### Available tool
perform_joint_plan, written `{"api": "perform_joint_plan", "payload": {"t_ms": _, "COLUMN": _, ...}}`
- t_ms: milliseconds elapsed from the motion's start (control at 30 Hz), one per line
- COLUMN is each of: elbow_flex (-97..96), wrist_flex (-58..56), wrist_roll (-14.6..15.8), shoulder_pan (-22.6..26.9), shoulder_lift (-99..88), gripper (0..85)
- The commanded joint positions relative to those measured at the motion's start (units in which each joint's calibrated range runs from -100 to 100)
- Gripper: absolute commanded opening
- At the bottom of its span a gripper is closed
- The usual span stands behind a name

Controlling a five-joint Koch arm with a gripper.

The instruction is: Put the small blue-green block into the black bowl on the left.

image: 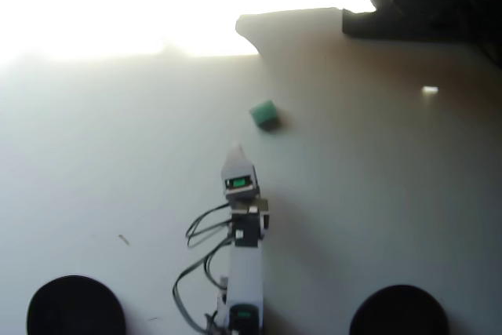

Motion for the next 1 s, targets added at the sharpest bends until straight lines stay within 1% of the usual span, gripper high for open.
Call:
{"api": "perform_joint_plan", "payload": {"t_ms": 0, "elbow_flex": 7.90, "wrist_flex": -1.64, "wrist_roll": -0.49, "shoulder_pan": -0.29, "shoulder_lift": 5.05, "gripper": 47.9}}
{"api": "perform_joint_plan", "payload": {"t_ms": 200, "elbow_flex": 22.04, "wrist_flex": -8.20, "wrist_roll": -0.78, "shoulder_pan": -1.37, "shoulder_lift": 17.47, "gripper": 47.8}}
{"api": "perform_joint_plan", "payload": {"t_ms": 333, "elbow_flex": 28.24, "wrist_flex": -12.34, "wrist_roll": -1.76, "shoulder_pan": -1.51, "shoulder_lift": 22.61, "gripper": 47.1}}
{"api": "perform_joint_plan", "payload": {"t_ms": 467, "elbow_flex": 32.30, "wrist_flex": -13.63, "wrist_roll": -2.78, "shoulder_pan": -1.71, "shoulder_lift": 26.69, "gripper": 46.5}}
{"api": "perform_joint_plan", "payload": {"t_ms": 700, "elbow_flex": 40.71, "wrist_flex": -16.07, "wrist_roll": -2.88, "shoulder_pan": -2.98, "shoulder_lift": 36.97, "gripper": 46.7}}
{"api": "perform_joint_plan", "payload": {"t_ms": 967, "elbow_flex": 47.83, "wrist_flex": -16.80, "wrist_roll": -5.03, "shoulder_pan": -4.84, "shoulder_lift": 46.93, "gripper": 46.8}}
